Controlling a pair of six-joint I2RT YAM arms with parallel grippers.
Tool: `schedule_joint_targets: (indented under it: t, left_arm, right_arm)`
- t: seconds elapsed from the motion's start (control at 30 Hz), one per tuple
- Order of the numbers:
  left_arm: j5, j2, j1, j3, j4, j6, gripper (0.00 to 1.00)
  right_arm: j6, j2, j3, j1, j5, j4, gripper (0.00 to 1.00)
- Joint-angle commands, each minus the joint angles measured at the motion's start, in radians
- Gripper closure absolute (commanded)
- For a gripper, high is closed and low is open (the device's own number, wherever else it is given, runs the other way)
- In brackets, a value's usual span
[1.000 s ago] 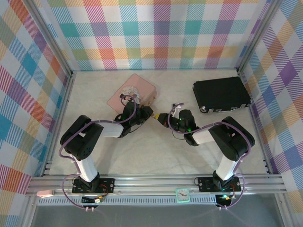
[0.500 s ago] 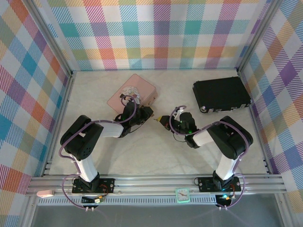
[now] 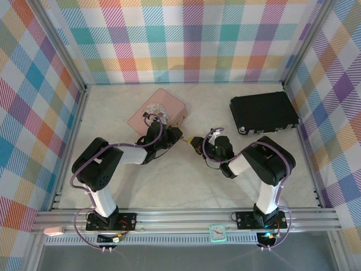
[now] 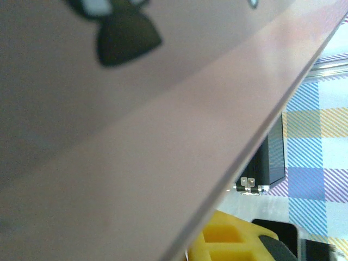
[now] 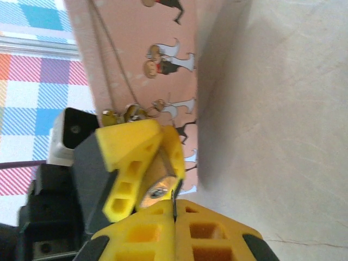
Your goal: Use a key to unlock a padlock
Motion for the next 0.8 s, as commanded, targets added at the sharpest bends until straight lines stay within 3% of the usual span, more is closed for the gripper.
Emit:
schedule_joint_targets:
  t: [0.0, 0.77]
  left_arm:
    - [0.05, -0.011, -0.013, 0.001, 0.068, -0.063, 1.0]
    - [0.037, -0.012, -0.021, -0.007, 0.066, -0.06, 1.0]
  right_arm:
    - [0.036, 0.03, 0.018, -0.005, -0.001, 0.092, 1.0]
    - [0.058, 0.006, -0.009, -0.005, 0.011, 0.156, 1.0]
